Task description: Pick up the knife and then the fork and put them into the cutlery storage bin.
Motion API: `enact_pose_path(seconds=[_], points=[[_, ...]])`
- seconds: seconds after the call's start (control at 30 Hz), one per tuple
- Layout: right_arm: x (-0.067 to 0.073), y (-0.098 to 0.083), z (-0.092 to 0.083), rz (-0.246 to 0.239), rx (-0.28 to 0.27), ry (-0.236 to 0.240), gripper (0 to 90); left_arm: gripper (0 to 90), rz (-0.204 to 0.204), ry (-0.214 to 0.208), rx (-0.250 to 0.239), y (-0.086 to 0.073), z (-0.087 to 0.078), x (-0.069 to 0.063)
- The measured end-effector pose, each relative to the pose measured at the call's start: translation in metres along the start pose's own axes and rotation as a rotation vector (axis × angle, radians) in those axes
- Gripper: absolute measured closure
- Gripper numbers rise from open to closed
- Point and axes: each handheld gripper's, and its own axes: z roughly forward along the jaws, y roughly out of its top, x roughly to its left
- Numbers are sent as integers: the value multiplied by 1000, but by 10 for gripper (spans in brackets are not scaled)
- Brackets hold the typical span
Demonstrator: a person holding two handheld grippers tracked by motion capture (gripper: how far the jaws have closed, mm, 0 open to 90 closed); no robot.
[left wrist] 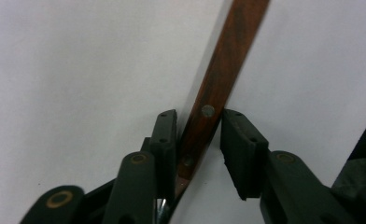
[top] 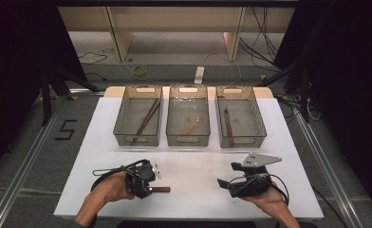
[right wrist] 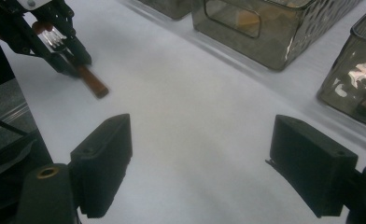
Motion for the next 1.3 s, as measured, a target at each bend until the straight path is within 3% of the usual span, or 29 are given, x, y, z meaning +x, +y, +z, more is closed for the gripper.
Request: enact_pose_path(seconds=[0.2,0.33,0.57,0.83,0.97,1.3], points=[[0,0,0,0,3,-2,221,747,28,-15,2,0,0,-1],[0,0,0,-1,3,-2,223,755,21,-18,-3,0,0,0],[0,1,-1,-1,-4,-1,224,758,-22,-37,-12,-1,0,3],[0,1,-1,-2,0,5,228,760,-104,-60,-20,0,-1,4],[2,1,0,-7,-3,10,229,761,-152,-89,-55,2,-6,5],[9,4,6,-31,3,36,228,765,-175,-101,-61,9,-11,4]])
